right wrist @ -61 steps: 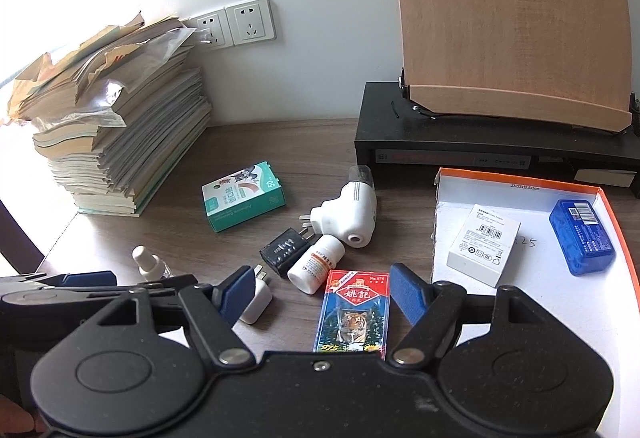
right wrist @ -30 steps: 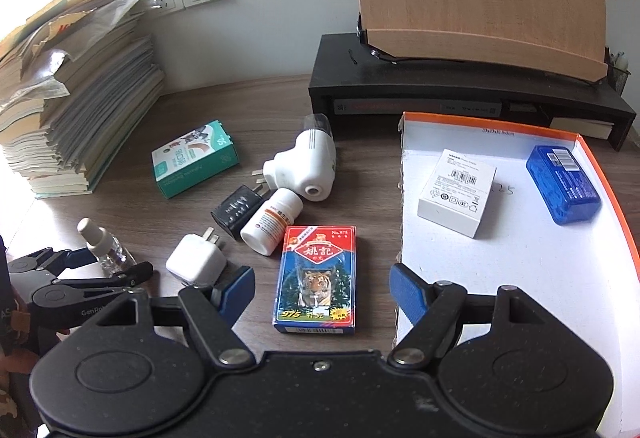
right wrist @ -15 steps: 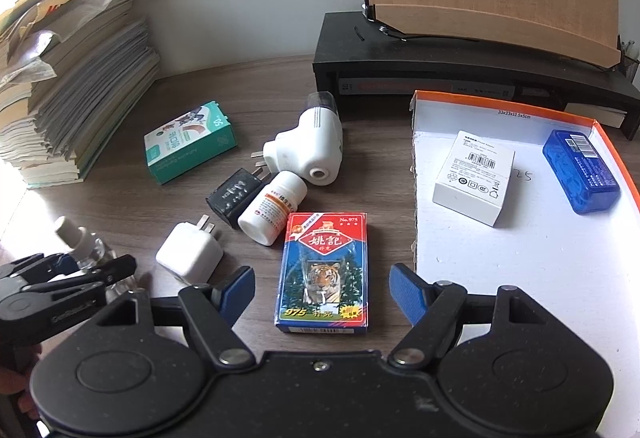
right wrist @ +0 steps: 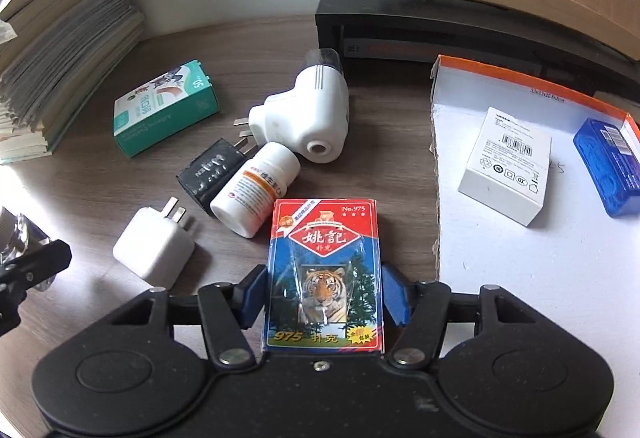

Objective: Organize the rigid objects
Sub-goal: 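Grasp the glass bottle with the left tool while the right tool grasps the tiger card box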

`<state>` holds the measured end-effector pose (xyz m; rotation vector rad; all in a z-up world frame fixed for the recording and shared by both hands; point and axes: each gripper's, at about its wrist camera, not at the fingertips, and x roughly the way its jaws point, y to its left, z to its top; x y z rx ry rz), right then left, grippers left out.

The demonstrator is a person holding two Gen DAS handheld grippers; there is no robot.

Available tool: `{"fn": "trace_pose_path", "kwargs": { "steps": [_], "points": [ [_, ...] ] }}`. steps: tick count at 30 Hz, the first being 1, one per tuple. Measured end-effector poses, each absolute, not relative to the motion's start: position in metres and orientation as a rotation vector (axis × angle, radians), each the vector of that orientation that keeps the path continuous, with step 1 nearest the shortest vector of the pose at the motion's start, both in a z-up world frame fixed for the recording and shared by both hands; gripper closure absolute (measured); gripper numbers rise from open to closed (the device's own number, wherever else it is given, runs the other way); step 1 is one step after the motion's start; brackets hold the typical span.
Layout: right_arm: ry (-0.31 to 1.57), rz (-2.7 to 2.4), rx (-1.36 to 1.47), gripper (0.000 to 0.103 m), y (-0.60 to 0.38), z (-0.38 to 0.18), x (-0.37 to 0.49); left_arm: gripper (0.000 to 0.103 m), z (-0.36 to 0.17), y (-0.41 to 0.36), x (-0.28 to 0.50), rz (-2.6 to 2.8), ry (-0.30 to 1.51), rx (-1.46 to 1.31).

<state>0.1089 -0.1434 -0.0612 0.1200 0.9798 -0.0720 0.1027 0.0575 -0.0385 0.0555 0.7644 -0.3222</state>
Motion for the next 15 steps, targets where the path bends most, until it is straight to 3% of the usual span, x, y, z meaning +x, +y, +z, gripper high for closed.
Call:
{"fn": "trace_pose_path", "kwargs": {
  "steps": [15],
  "points": [
    [0.842, -0.06, 0.137, 0.032, -0.166, -0.01, 0.06, 0.054, -0.016, 0.014, 0.078, -0.365, 0.743, 0.047]
  ]
}}
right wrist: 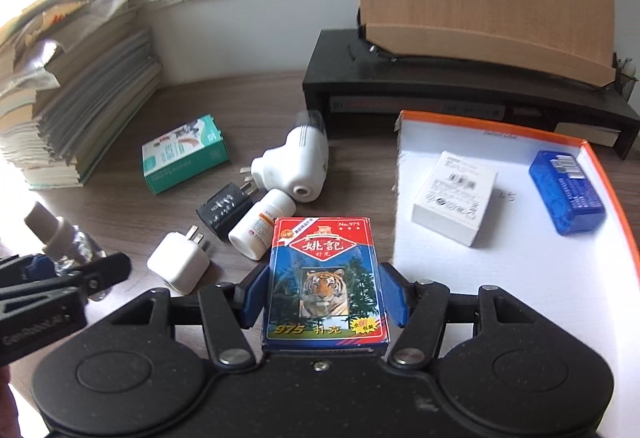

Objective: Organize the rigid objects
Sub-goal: 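Grasp the glass bottle with the left tool while the right tool grasps the tiger card box, then carry the card box with the right tool while the left tool carries the bottle over the tray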

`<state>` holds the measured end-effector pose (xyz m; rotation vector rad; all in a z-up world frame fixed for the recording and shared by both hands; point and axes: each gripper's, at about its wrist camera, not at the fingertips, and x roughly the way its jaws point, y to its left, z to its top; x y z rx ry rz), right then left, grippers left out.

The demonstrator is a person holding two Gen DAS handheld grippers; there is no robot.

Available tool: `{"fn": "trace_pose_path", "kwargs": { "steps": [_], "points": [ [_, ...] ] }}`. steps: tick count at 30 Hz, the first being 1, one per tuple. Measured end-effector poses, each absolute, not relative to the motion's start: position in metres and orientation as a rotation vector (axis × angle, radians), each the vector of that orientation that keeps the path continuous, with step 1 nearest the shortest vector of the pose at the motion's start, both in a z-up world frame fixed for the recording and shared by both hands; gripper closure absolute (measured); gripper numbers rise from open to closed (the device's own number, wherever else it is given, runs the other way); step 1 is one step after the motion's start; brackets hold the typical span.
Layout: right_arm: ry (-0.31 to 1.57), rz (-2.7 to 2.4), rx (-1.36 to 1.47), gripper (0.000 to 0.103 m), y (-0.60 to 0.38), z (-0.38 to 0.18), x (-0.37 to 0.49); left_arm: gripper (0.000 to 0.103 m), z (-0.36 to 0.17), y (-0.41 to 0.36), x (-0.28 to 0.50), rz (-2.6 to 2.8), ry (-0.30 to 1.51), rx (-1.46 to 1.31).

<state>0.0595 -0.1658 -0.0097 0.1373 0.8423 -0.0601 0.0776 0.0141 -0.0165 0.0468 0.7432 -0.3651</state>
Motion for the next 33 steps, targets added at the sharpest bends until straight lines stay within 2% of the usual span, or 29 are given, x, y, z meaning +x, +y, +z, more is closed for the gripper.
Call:
{"fn": "trace_pose_path", "kwargs": {
  "steps": [23, 33],
  "points": [
    [0.727, -0.298, 0.234, 0.032, -0.296, 0.025, -0.033, 0.054, 0.007, -0.133, 0.038, -0.596, 0.718, 0.108],
    [0.699, -0.318, 0.26, 0.032, -0.322, 0.03, -0.045, 0.054, 0.011, -0.165, 0.031, -0.603, 0.716, 0.142]
  ]
}}
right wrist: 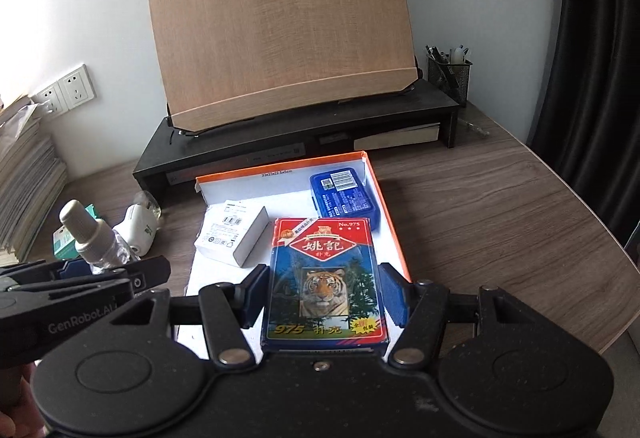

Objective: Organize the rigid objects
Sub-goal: 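Carry the card box with the right tool while the left tool carries the bottle over the tray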

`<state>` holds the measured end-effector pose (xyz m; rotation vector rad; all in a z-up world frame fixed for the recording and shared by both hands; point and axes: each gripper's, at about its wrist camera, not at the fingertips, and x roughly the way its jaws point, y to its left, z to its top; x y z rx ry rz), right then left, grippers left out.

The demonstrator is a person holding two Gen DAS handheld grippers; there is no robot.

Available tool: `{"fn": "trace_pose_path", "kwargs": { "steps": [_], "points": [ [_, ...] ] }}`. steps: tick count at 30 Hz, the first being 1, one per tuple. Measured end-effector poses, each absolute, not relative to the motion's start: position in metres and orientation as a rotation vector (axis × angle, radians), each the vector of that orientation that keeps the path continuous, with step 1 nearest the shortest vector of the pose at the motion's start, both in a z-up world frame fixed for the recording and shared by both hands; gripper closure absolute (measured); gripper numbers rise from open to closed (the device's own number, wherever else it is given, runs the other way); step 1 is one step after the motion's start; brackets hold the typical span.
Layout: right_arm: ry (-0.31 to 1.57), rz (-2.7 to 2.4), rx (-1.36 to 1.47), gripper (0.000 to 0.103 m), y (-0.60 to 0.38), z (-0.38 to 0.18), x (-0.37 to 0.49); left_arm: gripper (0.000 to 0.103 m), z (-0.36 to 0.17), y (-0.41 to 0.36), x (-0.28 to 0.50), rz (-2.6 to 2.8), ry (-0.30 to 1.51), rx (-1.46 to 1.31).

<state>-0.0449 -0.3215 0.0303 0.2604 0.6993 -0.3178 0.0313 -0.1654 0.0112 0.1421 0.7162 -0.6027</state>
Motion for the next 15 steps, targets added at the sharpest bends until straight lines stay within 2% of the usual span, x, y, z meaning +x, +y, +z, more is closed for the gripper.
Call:
{"fn": "trace_pose_path", "kwargs": {
  "steps": [15],
  "points": [
    [0.695, -0.281, 0.259, 0.032, -0.3235, 0.0303, -0.0412, 0.054, 0.0125, -0.1674, 0.0263, -0.557, 0.723, 0.139]
  ]
}}
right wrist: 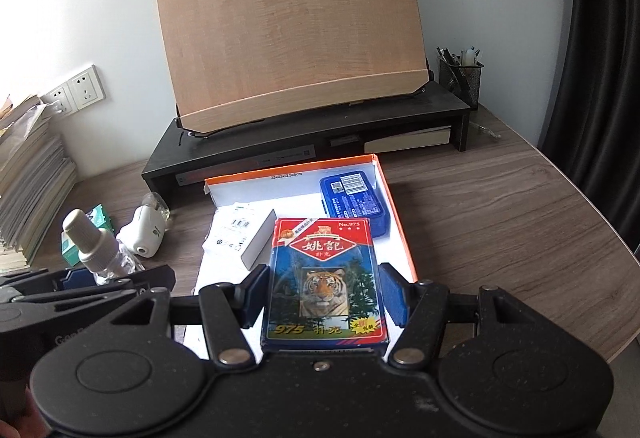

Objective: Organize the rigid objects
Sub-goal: 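Carry the card box with the right tool while the left tool carries the bottle over the tray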

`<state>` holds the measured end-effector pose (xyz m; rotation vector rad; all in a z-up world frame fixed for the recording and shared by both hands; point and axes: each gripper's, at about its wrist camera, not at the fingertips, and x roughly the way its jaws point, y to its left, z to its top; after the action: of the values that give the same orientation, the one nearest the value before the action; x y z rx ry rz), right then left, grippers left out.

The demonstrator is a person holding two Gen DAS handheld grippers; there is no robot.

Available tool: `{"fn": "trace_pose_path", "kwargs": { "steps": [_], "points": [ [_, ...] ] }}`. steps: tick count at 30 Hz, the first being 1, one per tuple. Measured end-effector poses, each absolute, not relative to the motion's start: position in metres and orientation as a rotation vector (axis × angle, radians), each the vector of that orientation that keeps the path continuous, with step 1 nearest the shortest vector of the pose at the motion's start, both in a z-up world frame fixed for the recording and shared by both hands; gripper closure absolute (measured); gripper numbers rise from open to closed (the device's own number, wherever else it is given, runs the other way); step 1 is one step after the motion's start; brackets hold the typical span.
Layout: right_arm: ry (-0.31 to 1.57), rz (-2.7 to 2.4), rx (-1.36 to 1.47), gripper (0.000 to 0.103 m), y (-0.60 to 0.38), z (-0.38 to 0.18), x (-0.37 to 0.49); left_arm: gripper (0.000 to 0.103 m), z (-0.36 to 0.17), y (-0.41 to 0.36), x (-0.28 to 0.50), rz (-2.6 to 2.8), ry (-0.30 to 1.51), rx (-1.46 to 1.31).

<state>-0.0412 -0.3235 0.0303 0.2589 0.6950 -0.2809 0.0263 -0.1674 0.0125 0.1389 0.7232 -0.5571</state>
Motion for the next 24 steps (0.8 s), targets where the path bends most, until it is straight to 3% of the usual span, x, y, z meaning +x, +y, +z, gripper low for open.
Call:
{"fn": "trace_pose_path", "kwargs": {
  "steps": [24],
  "points": [
    [0.696, -0.272, 0.259, 0.032, -0.32, 0.0323, -0.0464, 0.054, 0.0109, -0.1619, 0.0196, -0.54, 0.729, 0.122]
  ]
}}
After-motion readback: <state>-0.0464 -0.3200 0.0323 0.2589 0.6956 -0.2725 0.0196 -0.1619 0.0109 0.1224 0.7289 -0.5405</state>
